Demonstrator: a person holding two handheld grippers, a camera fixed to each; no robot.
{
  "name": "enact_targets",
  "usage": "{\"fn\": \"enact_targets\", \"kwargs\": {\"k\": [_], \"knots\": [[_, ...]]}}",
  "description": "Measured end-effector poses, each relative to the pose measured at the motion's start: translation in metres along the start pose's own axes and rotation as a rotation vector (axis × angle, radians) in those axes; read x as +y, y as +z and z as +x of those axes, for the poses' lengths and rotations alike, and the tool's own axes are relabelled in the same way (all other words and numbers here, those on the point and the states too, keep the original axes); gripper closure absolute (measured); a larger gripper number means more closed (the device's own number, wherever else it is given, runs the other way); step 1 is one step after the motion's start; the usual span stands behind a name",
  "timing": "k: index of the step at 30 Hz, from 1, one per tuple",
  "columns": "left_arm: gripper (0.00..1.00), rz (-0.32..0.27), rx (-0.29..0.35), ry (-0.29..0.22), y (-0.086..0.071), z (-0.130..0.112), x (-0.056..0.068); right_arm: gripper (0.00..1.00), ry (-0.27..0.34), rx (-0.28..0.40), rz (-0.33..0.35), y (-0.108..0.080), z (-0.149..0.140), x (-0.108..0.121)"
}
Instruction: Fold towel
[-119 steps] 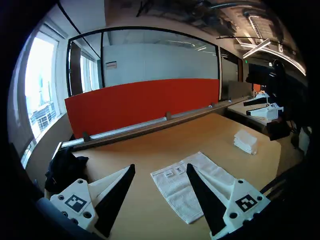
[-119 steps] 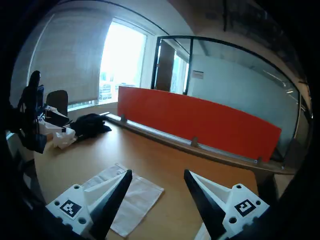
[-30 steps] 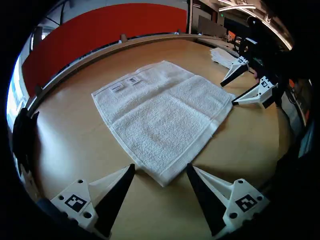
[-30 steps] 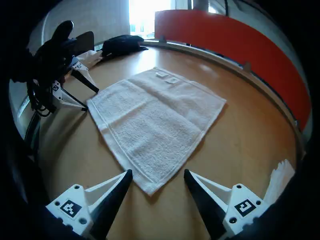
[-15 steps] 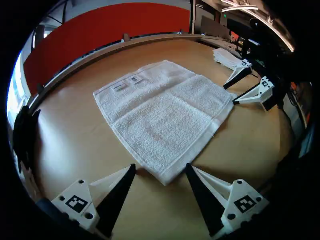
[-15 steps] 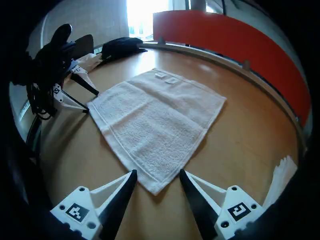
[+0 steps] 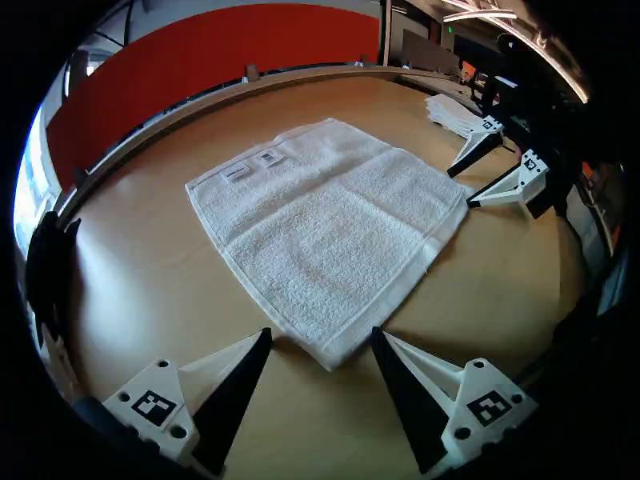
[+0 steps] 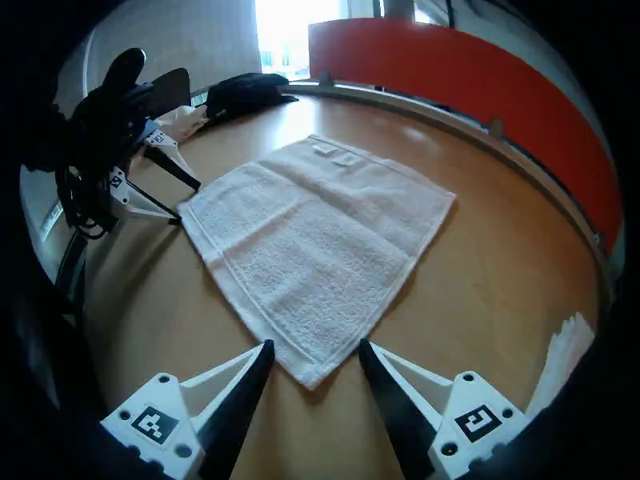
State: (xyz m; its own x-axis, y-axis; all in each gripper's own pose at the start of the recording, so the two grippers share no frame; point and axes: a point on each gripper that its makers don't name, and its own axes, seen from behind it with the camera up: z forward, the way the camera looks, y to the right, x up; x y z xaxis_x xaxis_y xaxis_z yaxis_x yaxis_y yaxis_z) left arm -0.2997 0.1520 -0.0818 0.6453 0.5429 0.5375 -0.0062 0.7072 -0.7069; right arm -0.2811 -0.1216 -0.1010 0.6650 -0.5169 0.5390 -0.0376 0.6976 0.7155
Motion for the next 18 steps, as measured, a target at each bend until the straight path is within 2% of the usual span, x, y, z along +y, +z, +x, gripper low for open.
{"fn": "enact_targets", "kwargs": {"k": [8, 15, 18], "knots": [[0.09, -0.001, -0.004, 0.002, 0.0, 0.0, 0.0001, 0.18, -0.059, -0.008, 0.007, 0.0004, -0.0015, -0.0011], [0.09, 0.0, -0.007, 0.001, 0.0, 0.0001, 0.0006, 0.18, -0.058, -0.009, 0.006, 0.0011, -0.0005, -0.0007], [0.17, -0.002, -0.007, 0.004, 0.0, 0.0, 0.0019, 0.21, -0.061, -0.009, 0.006, 0.0012, -0.0008, -0.0014]]}}
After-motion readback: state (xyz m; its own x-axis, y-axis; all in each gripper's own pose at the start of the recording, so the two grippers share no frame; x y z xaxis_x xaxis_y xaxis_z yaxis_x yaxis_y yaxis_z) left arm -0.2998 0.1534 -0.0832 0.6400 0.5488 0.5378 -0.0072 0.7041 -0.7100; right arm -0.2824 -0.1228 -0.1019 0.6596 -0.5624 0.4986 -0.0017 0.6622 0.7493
